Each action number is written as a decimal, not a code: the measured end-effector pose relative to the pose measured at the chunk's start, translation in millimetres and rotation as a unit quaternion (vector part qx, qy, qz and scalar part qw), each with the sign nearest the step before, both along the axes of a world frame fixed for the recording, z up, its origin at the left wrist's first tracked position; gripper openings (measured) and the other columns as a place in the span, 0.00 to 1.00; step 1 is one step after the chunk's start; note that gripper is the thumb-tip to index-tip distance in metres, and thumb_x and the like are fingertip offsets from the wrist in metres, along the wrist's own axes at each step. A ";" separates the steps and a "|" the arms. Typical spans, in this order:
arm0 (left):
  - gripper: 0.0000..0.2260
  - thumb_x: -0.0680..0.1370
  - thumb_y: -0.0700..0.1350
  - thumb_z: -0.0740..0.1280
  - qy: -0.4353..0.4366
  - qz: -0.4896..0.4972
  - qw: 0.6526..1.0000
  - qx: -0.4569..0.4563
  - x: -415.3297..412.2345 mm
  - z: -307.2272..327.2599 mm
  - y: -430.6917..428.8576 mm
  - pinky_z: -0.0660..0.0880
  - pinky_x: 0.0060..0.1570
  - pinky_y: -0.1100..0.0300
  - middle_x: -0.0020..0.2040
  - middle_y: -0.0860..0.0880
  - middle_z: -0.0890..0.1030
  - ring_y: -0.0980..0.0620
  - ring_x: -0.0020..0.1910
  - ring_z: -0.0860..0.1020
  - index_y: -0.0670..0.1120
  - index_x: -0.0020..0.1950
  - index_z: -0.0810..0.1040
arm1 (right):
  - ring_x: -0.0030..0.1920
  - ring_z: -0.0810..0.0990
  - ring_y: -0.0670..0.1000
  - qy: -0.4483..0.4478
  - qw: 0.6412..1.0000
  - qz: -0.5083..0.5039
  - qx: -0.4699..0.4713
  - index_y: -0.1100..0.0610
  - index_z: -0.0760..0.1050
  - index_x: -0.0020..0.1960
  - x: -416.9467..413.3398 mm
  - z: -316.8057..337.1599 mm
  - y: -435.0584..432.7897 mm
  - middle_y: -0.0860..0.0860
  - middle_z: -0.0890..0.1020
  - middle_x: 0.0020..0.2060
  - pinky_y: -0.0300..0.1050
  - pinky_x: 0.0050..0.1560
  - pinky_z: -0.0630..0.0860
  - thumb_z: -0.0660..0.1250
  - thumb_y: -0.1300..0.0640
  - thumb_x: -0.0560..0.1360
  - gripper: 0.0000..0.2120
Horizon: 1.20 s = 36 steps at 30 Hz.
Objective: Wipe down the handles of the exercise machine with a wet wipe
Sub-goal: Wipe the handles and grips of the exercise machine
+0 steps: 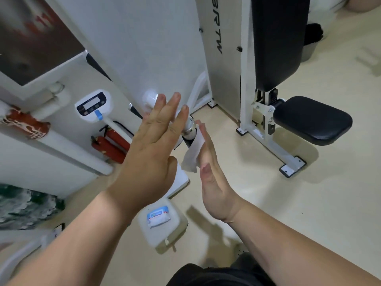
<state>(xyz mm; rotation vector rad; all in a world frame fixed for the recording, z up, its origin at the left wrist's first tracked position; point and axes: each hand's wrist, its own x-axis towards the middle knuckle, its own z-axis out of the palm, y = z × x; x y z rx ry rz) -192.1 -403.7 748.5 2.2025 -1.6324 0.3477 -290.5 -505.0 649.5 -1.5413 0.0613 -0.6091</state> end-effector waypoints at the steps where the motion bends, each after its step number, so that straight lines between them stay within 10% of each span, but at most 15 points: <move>1: 0.40 0.67 0.26 0.56 0.008 0.001 1.000 -0.005 -0.7 -0.7 -0.1 0.57 0.76 0.35 0.82 0.43 0.55 0.41 0.82 0.50 0.41 0.80 0.59 | 0.83 0.49 0.53 0.008 1.000 -0.011 0.025 0.57 0.46 0.83 2.3 -4.1 -0.3 0.50 0.53 0.83 0.61 0.81 0.49 0.46 0.33 0.82 0.38; 6: 0.42 0.66 0.26 0.56 0.023 -0.016 1.000 0.001 4.8 -0.4 6.7 0.55 0.75 0.32 0.82 0.44 0.56 0.42 0.82 0.49 0.43 0.81 0.58 | 0.78 0.62 0.40 0.154 0.982 0.023 0.108 0.50 0.60 0.79 -11.3 -27.2 -8.9 0.43 0.68 0.77 0.47 0.79 0.59 0.42 0.42 0.84 0.28; 13: 0.39 0.68 0.30 0.55 0.055 -0.024 0.998 -0.010 6.2 0.6 11.6 0.48 0.79 0.39 0.82 0.46 0.57 0.44 0.82 0.50 0.44 0.80 0.62 | 0.59 0.75 0.32 0.088 0.976 0.038 0.197 0.46 0.65 0.77 -4.7 28.8 -6.5 0.52 0.69 0.77 0.35 0.62 0.69 0.33 0.34 0.81 0.35; 17: 0.39 0.67 0.29 0.56 0.042 -0.044 0.998 -0.018 6.4 0.8 18.3 0.51 0.78 0.39 0.82 0.47 0.58 0.45 0.82 0.50 0.45 0.80 0.62 | 0.78 0.64 0.55 0.134 0.948 0.064 0.283 0.40 0.76 0.68 -12.7 11.4 -6.2 0.49 0.76 0.71 0.64 0.81 0.46 0.31 0.32 0.81 0.38; 20: 0.37 0.69 0.30 0.56 0.034 -0.037 0.998 -0.029 5.8 -0.4 21.0 0.53 0.78 0.39 0.81 0.46 0.60 0.44 0.82 0.52 0.44 0.79 0.64 | 0.75 0.70 0.54 0.134 0.932 0.097 0.323 0.49 0.76 0.72 -13.4 21.3 -17.8 0.52 0.77 0.71 0.61 0.80 0.52 0.34 0.27 0.78 0.44; 24: 0.33 0.71 0.36 0.52 0.037 -0.007 0.999 -0.029 -0.1 2.1 21.9 0.52 0.77 0.41 0.80 0.47 0.63 0.44 0.81 0.56 0.45 0.77 0.67 | 0.54 0.83 0.50 0.174 0.964 0.041 0.199 0.54 0.85 0.54 -17.3 40.0 -32.1 0.53 0.86 0.52 0.47 0.59 0.74 0.48 0.42 0.86 0.28; 27: 0.32 0.70 0.37 0.51 0.058 0.008 0.997 -0.054 -5.4 4.2 17.4 0.51 0.77 0.41 0.78 0.46 0.67 0.43 0.80 0.59 0.44 0.75 0.72 | 0.35 0.77 0.41 0.154 0.988 -0.004 0.029 0.56 0.83 0.44 -14.0 42.5 -37.9 0.42 0.82 0.33 0.35 0.39 0.73 0.61 0.66 0.83 0.15; 32: 0.29 0.70 0.33 0.53 0.131 0.056 0.978 -0.151 -23.6 -5.5 3.7 0.60 0.74 0.33 0.75 0.43 0.70 0.44 0.80 0.61 0.42 0.71 0.73 | 0.54 0.83 0.47 0.093 0.994 0.040 0.047 0.51 0.82 0.60 -2.4 14.4 -34.6 0.44 0.87 0.52 0.44 0.57 0.79 0.67 0.71 0.77 0.19; 36: 0.28 0.66 0.26 0.56 0.145 0.128 0.960 -0.203 -40.0 -3.4 -16.1 0.63 0.76 0.47 0.70 0.40 0.74 0.41 0.78 0.65 0.36 0.64 0.78 | 0.48 0.79 0.48 0.111 0.988 0.099 -0.044 0.44 0.78 0.61 8.3 -14.2 -47.0 0.46 0.82 0.47 0.43 0.48 0.76 0.65 0.57 0.77 0.14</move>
